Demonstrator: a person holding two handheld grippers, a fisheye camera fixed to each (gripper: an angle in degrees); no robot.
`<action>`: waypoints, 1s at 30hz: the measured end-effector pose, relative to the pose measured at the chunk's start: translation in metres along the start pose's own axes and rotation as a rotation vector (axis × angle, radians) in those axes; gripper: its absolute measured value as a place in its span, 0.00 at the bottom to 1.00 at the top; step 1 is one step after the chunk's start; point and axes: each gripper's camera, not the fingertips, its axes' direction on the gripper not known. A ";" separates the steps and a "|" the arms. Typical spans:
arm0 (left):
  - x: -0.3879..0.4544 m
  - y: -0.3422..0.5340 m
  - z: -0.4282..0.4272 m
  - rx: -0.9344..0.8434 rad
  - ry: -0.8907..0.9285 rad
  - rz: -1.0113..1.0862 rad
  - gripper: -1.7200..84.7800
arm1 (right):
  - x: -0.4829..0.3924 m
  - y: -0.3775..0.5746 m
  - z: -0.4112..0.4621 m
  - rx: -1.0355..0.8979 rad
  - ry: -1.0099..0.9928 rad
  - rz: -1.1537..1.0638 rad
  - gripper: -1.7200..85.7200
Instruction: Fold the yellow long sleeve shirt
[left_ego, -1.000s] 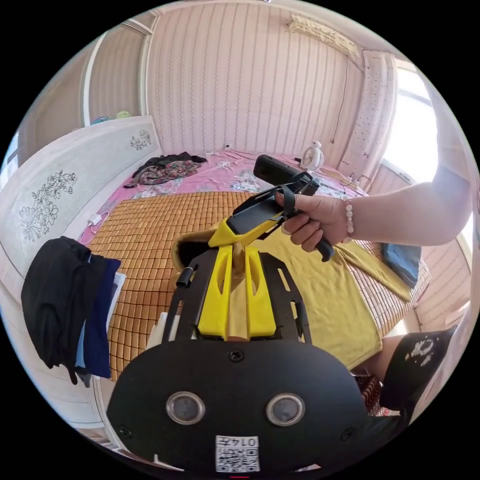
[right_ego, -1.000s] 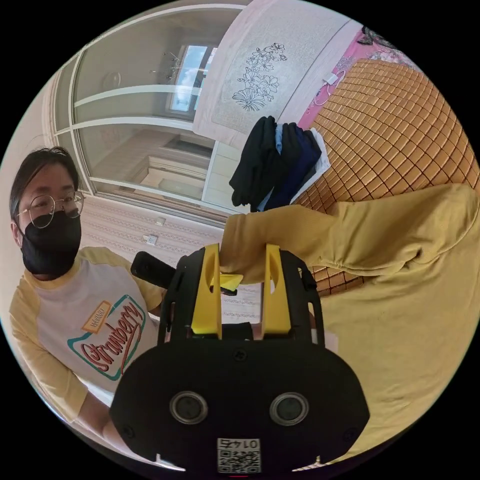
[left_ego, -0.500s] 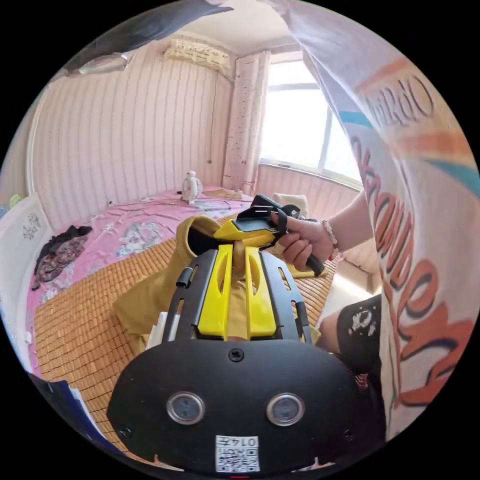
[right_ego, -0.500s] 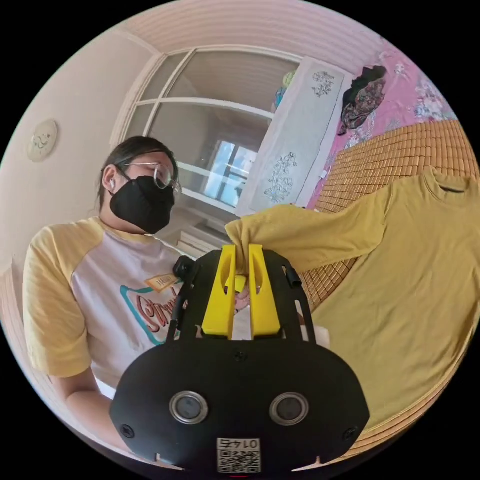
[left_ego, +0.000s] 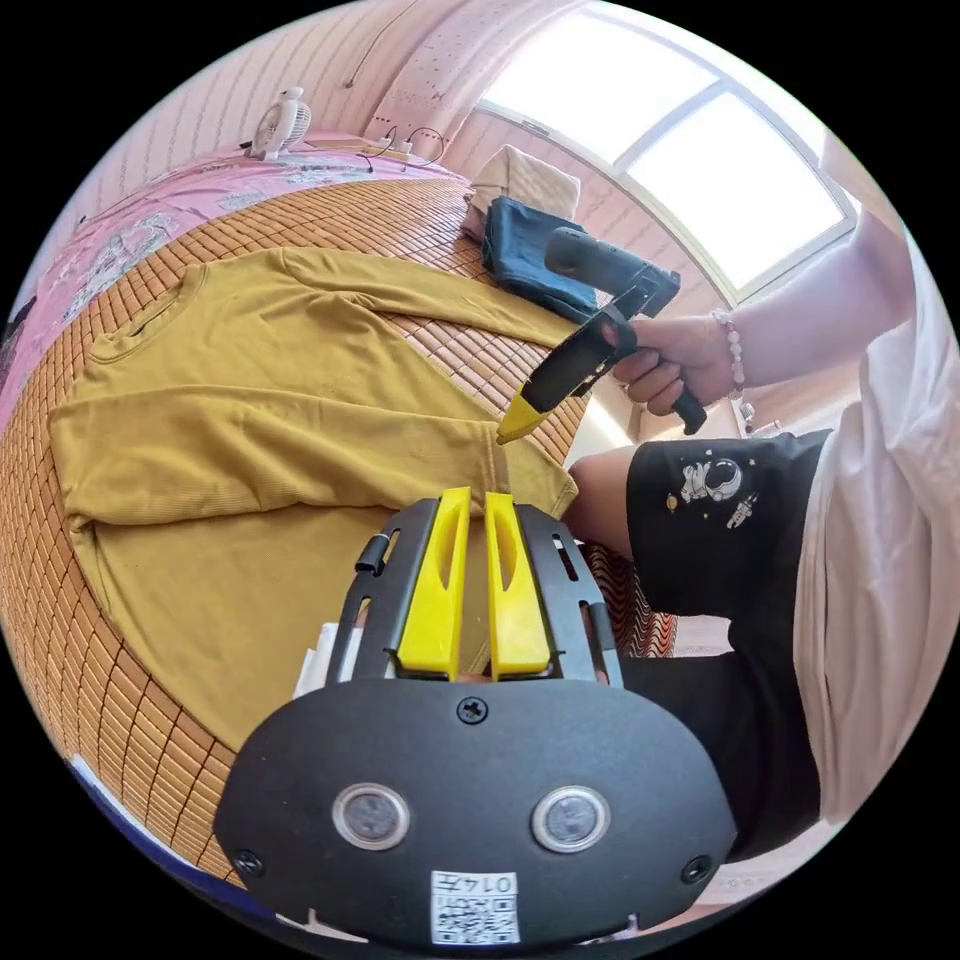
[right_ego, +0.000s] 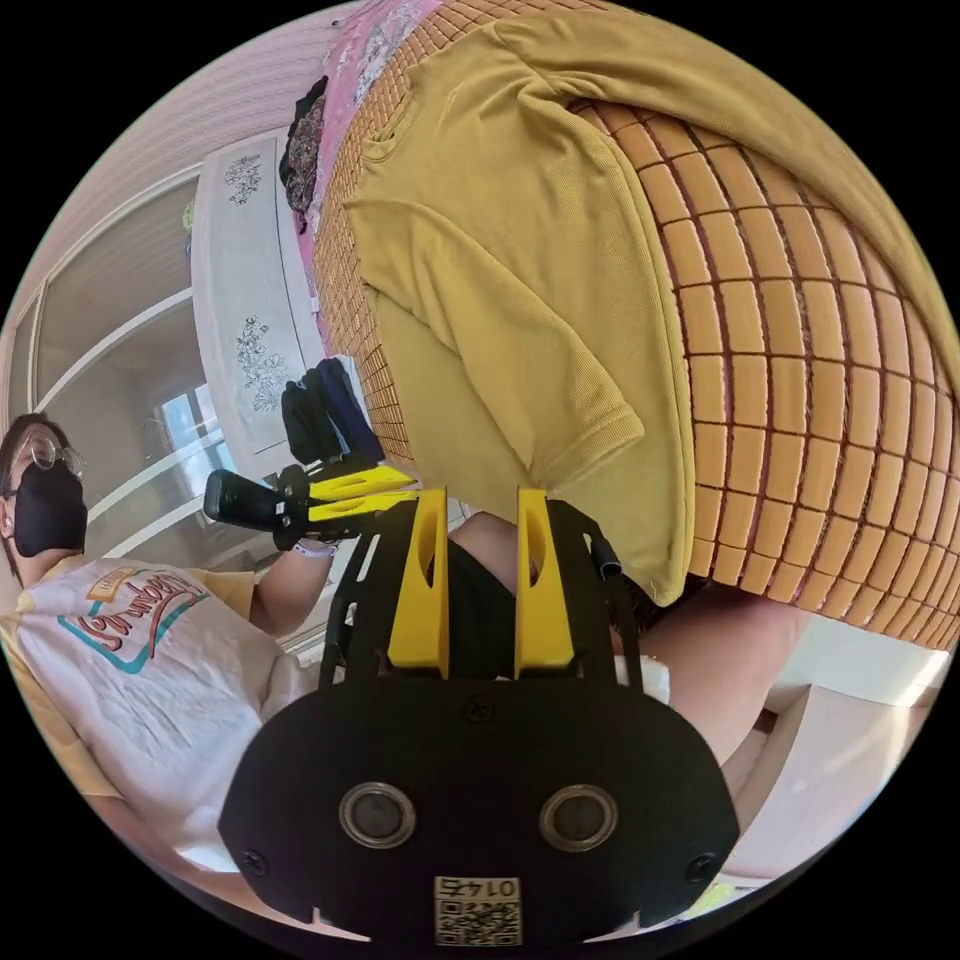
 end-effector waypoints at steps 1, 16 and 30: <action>-0.006 -0.005 0.010 -0.009 0.008 -0.009 0.07 | -0.008 -0.004 -0.001 0.043 -0.020 -0.006 0.14; -0.056 -0.031 0.096 -0.158 -0.054 -0.064 0.06 | -0.016 -0.014 0.029 0.049 0.400 0.118 0.15; -0.130 -0.017 0.063 -0.025 0.232 -0.289 0.01 | -0.044 -0.002 0.036 -0.130 0.565 0.024 0.08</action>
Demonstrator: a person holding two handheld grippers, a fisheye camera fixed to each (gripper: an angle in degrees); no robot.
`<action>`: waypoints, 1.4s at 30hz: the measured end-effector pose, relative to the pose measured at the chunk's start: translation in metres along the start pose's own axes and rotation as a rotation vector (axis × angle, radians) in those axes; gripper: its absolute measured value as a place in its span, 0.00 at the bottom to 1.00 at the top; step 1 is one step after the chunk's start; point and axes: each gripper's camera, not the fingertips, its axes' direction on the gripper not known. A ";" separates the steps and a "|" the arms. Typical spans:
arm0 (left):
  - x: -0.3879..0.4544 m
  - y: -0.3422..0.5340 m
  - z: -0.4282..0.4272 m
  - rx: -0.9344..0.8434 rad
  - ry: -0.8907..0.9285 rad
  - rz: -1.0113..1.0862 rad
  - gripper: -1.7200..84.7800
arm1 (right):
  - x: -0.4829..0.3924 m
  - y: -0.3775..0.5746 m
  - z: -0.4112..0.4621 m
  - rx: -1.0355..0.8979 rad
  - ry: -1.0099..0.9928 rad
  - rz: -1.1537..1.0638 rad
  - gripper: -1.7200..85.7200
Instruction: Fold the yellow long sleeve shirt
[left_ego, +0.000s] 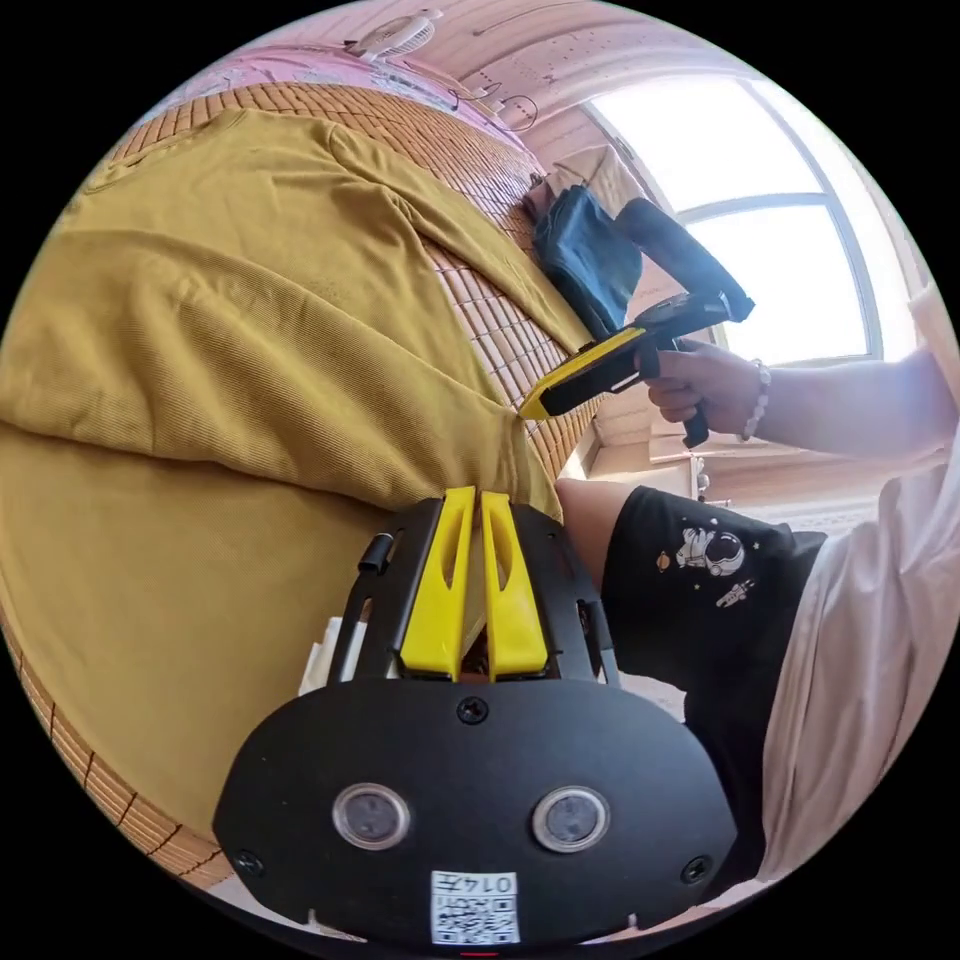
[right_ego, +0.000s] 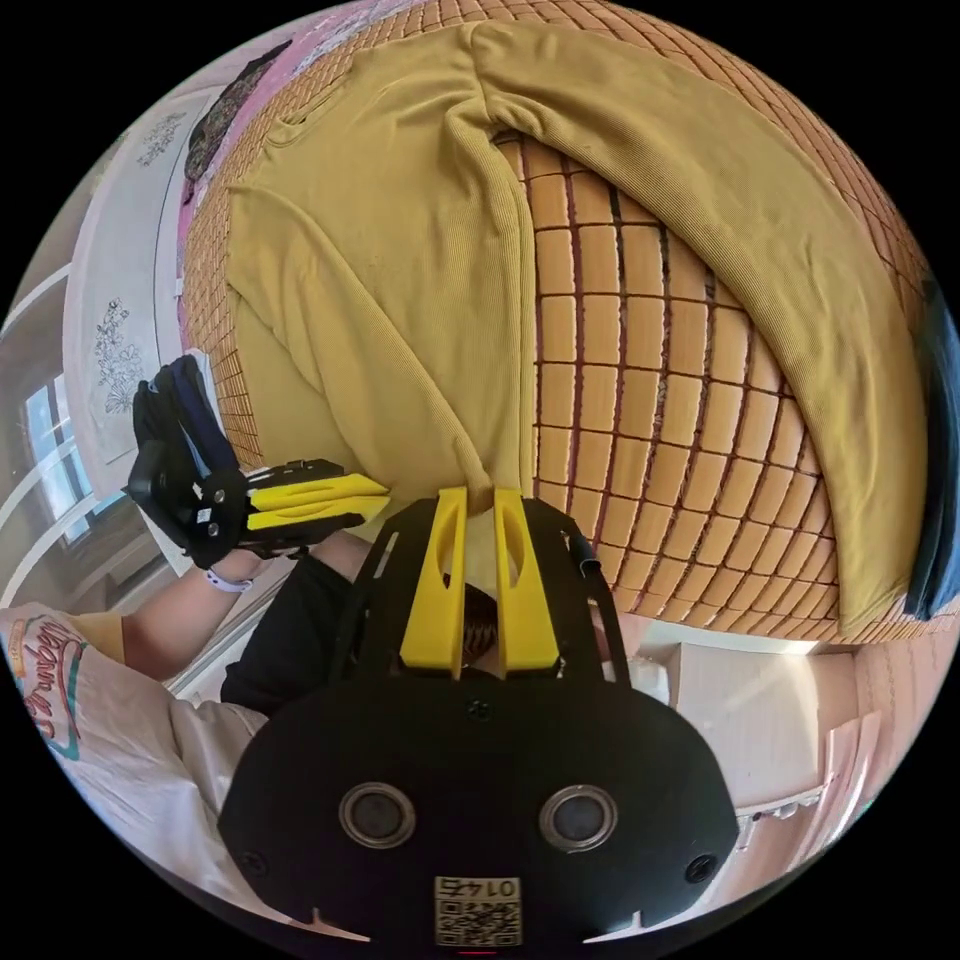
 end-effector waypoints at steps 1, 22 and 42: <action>-0.004 0.004 -0.014 0.027 0.004 0.002 0.01 | -0.006 0.001 -0.002 -0.025 0.060 -0.037 0.07; -0.159 -0.032 -0.151 0.203 -0.833 -0.185 0.06 | -0.260 -0.227 -0.038 0.305 0.125 -0.722 0.12; -0.147 0.056 -0.213 0.578 -0.708 -0.364 0.01 | -0.224 -0.122 -0.091 0.487 -0.011 -0.703 0.06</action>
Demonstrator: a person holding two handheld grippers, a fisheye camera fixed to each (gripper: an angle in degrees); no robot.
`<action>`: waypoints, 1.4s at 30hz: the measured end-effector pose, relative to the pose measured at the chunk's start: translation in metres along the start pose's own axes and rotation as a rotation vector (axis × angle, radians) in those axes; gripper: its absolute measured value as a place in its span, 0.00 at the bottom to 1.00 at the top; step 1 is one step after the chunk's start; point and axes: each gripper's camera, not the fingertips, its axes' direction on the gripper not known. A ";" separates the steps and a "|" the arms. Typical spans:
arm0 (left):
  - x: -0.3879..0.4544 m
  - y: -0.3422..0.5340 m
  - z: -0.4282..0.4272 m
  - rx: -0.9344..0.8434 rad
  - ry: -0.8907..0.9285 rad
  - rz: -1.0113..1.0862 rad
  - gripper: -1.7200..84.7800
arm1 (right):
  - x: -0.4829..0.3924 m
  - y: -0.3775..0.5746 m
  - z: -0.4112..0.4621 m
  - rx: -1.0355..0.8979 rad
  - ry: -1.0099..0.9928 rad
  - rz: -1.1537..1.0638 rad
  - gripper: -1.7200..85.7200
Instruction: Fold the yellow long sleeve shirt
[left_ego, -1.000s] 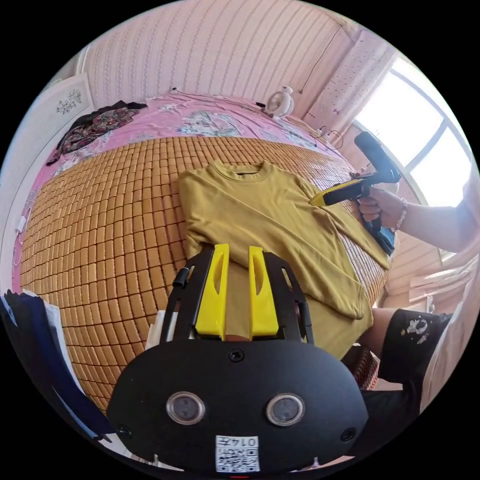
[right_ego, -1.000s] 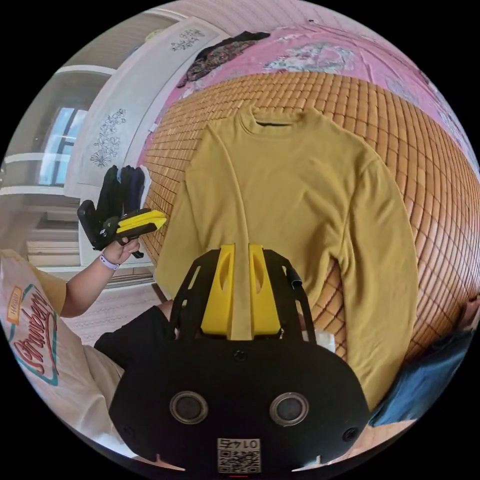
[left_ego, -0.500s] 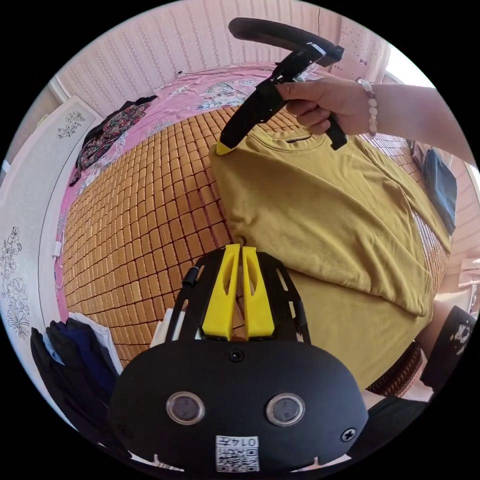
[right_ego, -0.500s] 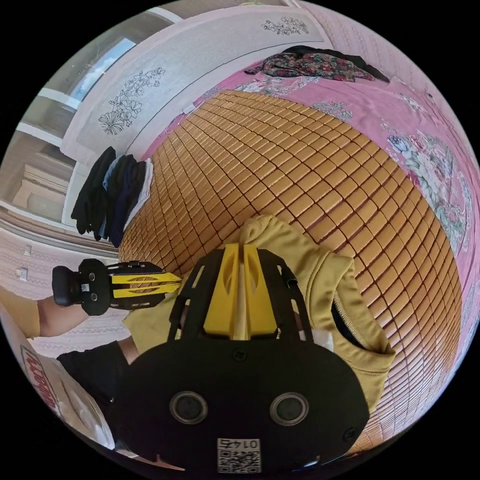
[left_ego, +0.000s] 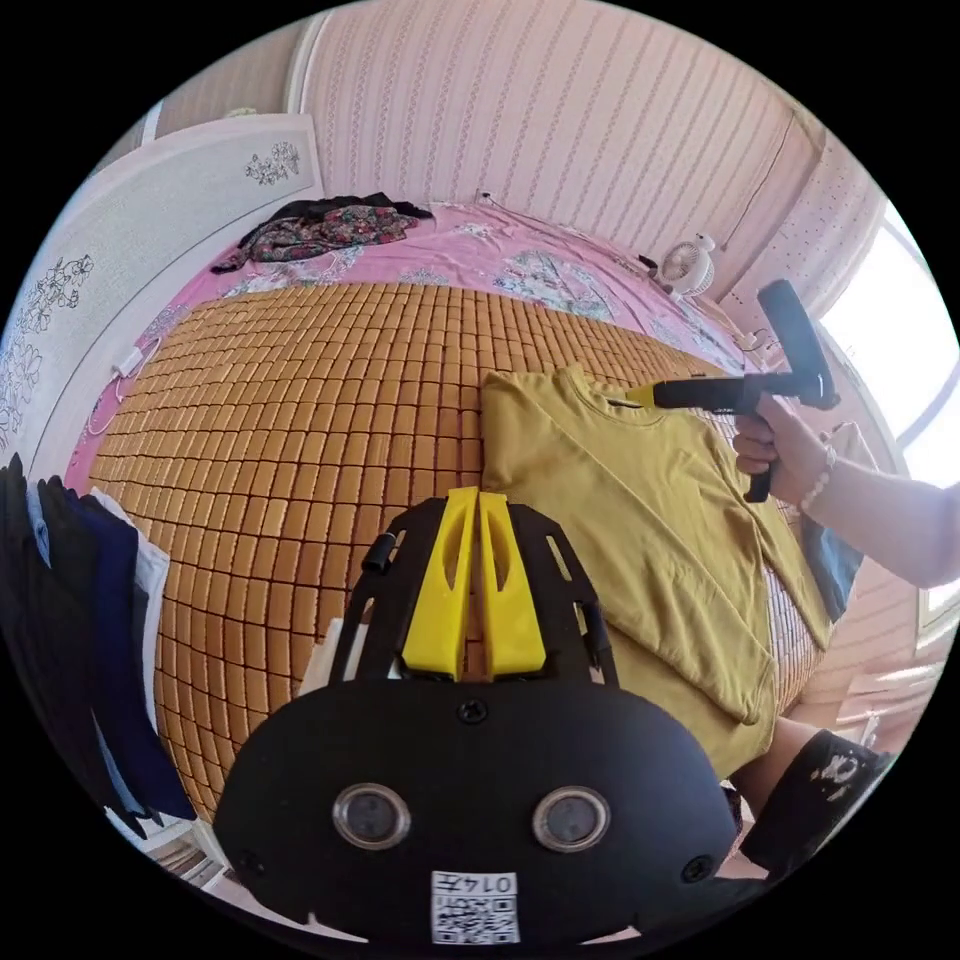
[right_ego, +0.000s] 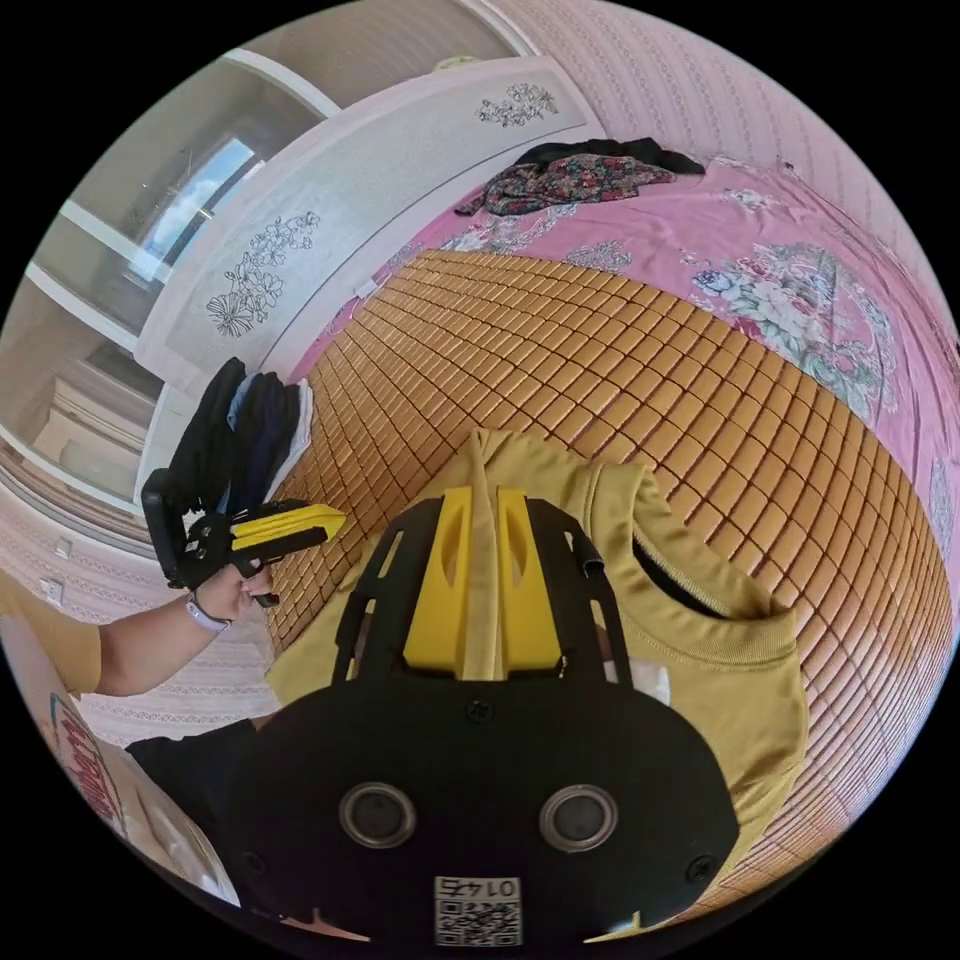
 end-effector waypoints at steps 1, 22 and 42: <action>0.013 0.008 -0.007 -0.016 0.054 0.034 0.01 | -0.004 0.033 -0.015 0.004 0.013 0.026 0.06; 0.215 0.188 0.051 -0.527 0.592 0.642 0.01 | -0.087 0.325 -0.063 -0.359 0.247 0.219 0.01; 0.229 0.276 -0.064 -0.073 0.220 0.748 0.01 | -0.148 0.452 -0.191 0.185 0.329 0.412 0.01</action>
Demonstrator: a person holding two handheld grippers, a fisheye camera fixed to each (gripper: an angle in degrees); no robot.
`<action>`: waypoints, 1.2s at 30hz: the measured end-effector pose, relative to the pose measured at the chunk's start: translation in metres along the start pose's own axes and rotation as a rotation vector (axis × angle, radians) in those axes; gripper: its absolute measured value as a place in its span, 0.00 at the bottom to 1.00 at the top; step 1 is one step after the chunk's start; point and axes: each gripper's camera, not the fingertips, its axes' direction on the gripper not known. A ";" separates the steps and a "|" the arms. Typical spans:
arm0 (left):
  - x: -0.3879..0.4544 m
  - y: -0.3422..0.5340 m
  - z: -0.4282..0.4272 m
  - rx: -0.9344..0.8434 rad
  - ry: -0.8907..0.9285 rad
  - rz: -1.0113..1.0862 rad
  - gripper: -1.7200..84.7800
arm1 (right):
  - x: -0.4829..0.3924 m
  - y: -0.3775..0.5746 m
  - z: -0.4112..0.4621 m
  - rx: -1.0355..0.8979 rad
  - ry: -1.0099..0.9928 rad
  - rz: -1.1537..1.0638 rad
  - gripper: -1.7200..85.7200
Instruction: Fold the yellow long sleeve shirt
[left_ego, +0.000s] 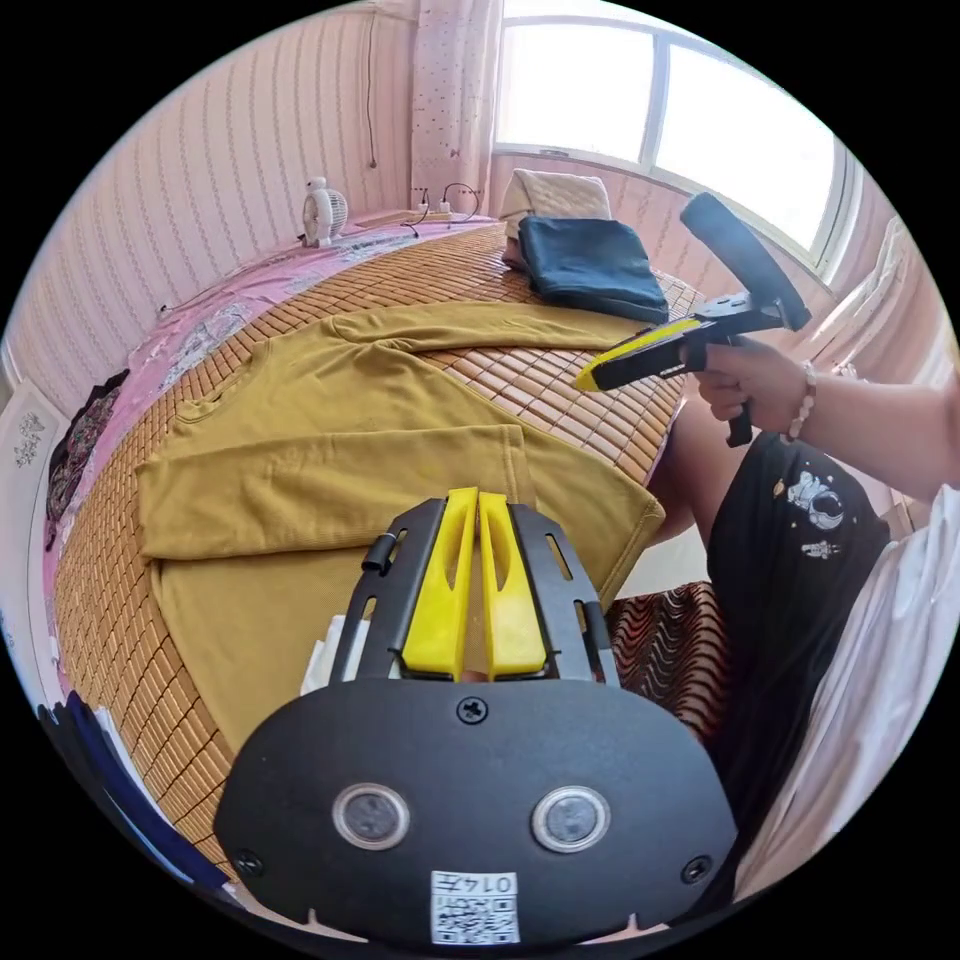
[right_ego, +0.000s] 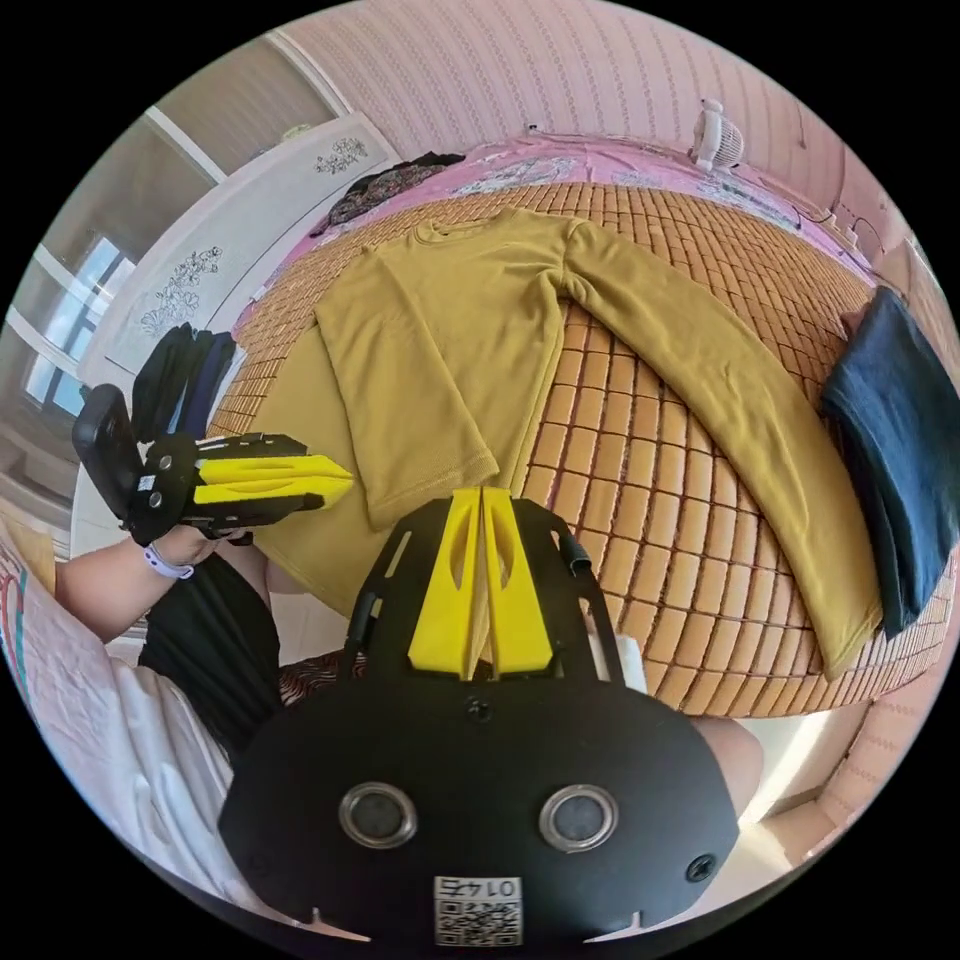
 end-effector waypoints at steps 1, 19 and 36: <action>0.000 -0.001 -0.007 0.007 0.032 -0.010 0.01 | 0.017 0.010 -0.022 0.047 0.021 0.045 0.02; -0.017 -0.023 0.051 -0.201 0.002 -0.278 0.01 | 0.188 0.103 -0.097 0.057 0.362 0.694 0.10; -0.063 -0.031 -0.038 0.093 0.215 -0.421 0.01 | 0.084 0.114 -0.184 0.541 -0.083 0.388 0.03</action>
